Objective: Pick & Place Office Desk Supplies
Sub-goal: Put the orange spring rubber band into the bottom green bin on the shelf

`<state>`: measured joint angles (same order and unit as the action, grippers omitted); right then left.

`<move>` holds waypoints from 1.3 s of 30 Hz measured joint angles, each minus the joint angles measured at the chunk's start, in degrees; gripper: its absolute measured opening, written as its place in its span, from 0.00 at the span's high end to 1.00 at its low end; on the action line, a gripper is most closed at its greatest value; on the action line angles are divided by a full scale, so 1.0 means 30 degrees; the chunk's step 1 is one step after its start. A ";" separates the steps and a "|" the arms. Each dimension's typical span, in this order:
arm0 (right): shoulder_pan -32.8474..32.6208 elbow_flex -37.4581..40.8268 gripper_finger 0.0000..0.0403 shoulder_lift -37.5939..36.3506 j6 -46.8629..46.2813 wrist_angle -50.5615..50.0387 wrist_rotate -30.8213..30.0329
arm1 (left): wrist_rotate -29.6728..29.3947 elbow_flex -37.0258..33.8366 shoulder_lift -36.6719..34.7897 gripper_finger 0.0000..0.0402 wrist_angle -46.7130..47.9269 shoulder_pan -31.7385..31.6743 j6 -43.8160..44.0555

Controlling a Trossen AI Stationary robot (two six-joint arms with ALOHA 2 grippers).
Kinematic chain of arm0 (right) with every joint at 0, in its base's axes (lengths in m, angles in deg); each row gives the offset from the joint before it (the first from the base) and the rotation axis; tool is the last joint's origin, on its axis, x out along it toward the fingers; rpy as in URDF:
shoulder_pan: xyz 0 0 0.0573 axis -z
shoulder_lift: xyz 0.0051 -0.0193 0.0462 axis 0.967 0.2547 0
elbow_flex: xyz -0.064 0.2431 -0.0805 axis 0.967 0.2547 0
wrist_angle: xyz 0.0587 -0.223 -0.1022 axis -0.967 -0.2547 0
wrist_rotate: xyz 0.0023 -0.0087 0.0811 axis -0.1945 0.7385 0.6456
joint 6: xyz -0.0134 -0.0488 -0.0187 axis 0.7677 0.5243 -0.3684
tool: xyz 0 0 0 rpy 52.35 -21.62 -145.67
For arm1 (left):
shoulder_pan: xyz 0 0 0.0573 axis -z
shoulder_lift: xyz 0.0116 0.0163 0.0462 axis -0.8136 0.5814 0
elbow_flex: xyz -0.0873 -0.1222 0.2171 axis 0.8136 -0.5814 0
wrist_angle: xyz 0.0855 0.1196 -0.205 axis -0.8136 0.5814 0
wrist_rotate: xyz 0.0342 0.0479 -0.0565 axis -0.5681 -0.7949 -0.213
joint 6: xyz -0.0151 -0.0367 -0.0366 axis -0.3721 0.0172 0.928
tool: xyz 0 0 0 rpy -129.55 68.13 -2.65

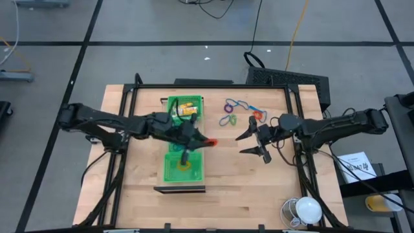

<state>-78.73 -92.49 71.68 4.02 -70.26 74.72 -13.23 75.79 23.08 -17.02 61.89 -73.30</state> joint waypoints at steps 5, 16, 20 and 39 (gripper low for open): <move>0.0781 0.0000 0.45 -0.1257 -0.0003 -0.2166 -0.0036 | 0.0118 -0.0051 -0.1731 0.89 0.4622 0.1023 0.0455; 0.1903 0.0000 0.51 -0.2635 -0.0003 -0.4060 -0.0073 | -0.1835 -0.0073 -0.2224 0.92 0.9891 0.4530 0.2981; 0.1909 0.0000 0.51 -0.2635 -0.0003 -0.4045 -0.0073 | -0.4500 -0.0102 -0.2115 0.89 1.1413 0.5267 0.4270; 0.1901 0.0000 0.51 -0.2635 -0.0006 -0.3982 -0.0073 | -0.5548 -0.0080 -0.2134 0.74 1.0942 0.5137 0.5810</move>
<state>-73.03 -92.49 63.78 4.00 -82.20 74.50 -29.87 75.55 16.68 15.81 77.30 -55.86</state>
